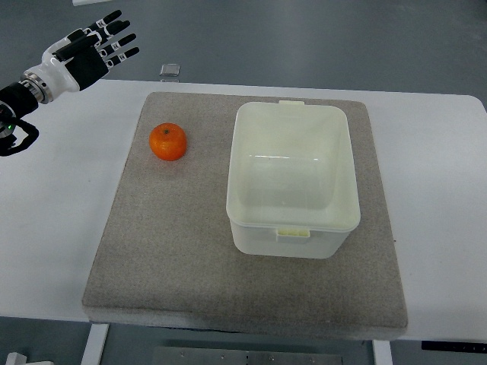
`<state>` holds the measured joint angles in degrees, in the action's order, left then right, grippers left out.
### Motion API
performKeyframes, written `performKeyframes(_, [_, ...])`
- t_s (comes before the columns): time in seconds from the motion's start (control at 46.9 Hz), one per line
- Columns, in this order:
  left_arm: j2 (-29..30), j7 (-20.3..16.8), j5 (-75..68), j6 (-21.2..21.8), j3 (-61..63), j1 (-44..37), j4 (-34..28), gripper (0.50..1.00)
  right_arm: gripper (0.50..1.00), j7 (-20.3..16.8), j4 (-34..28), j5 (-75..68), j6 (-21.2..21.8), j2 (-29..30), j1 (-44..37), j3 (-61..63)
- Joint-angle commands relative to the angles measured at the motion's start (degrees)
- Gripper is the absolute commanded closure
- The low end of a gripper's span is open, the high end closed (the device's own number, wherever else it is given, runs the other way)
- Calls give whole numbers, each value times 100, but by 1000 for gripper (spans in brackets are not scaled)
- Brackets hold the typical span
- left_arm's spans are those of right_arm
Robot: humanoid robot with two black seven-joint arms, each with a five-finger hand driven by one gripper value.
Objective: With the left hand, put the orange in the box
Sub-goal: 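Move the left hand toward the orange beside the box, then lower the left hand over the orange and close fingers around it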
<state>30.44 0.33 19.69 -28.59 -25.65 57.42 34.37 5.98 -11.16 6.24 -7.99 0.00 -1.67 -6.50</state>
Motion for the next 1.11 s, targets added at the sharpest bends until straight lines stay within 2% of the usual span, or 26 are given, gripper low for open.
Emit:
performKeyframes(0.0, [67,2,-219,-15,34,15,8,508,556,0,0,0,-1,0,0,0])
performKeyframes(0.171, [260,-94,-2115,-6,-10,181,52,510,556,0,0,0,-1,0,0,0])
performKeyframes(0.363, [287,-806,-3997,46,16,270,122,512,556,0,0,0,-1,0,0,0])
performKeyframes(0.448, [304,-991,-4621,46,25,270,333,512,556,0,0,0,-1,0,0,0])
performKeyframes(1.088, [339,-1026,-9394,116,51,419,1300,514,556,0,0,0,-1,0,0,0])
